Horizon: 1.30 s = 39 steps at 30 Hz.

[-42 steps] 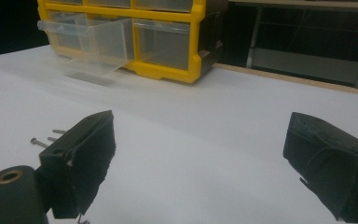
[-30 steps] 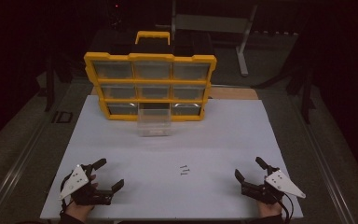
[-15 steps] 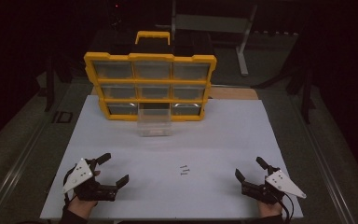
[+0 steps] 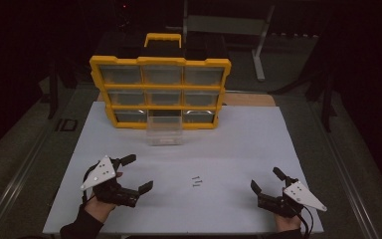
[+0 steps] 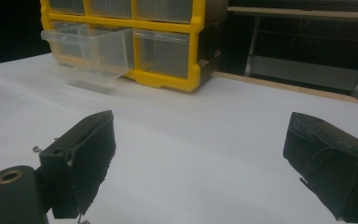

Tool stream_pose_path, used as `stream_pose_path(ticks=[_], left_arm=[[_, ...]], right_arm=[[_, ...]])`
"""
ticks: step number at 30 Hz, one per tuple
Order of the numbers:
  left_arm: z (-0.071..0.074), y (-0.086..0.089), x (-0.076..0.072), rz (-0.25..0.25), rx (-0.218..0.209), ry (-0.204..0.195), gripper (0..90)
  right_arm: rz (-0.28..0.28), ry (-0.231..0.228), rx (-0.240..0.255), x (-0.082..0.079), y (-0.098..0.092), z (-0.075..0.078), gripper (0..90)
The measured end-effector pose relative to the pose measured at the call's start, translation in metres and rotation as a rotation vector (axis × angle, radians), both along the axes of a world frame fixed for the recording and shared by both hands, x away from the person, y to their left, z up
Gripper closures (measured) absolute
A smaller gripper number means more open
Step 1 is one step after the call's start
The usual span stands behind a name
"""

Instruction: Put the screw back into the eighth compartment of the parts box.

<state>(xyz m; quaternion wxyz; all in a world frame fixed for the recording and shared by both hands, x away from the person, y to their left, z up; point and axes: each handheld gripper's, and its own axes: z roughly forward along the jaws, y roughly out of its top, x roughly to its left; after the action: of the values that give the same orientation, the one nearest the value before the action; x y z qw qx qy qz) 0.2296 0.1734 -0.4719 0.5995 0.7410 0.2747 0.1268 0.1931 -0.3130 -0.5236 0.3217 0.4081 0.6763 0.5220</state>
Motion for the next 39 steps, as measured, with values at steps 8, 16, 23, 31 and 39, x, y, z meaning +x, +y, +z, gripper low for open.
stream_pose_path(ticks=[8, 16, 23, 31, 39], left_arm=[[0.007, -0.025, 0.011, -0.064, 0.019, 0.017, 0.0], [0.009, -0.046, 0.02, -0.115, 0.028, 0.029, 0.0], [0.008, -0.067, 0.028, -0.149, 0.04, 0.017, 0.0], [0.007, -0.088, 0.037, -0.17, 0.068, 0.021, 0.0], [-0.004, -0.108, 0.048, -0.215, 0.12, 0.046, 0.0]], right_arm=[[0.006, -0.003, 0.0, 0.0, 0.0, 0.0, 9.1], [0.01, -0.001, -0.002, 0.0, 0.001, 0.0, 9.1], [0.015, 0.0, 0.001, 0.0, 0.001, 0.0, 9.1], [0.02, 0.007, 0.008, 0.001, 0.001, -0.001, 9.1], [0.025, 0.008, 0.006, 0.001, 0.002, -0.001, 9.1]])
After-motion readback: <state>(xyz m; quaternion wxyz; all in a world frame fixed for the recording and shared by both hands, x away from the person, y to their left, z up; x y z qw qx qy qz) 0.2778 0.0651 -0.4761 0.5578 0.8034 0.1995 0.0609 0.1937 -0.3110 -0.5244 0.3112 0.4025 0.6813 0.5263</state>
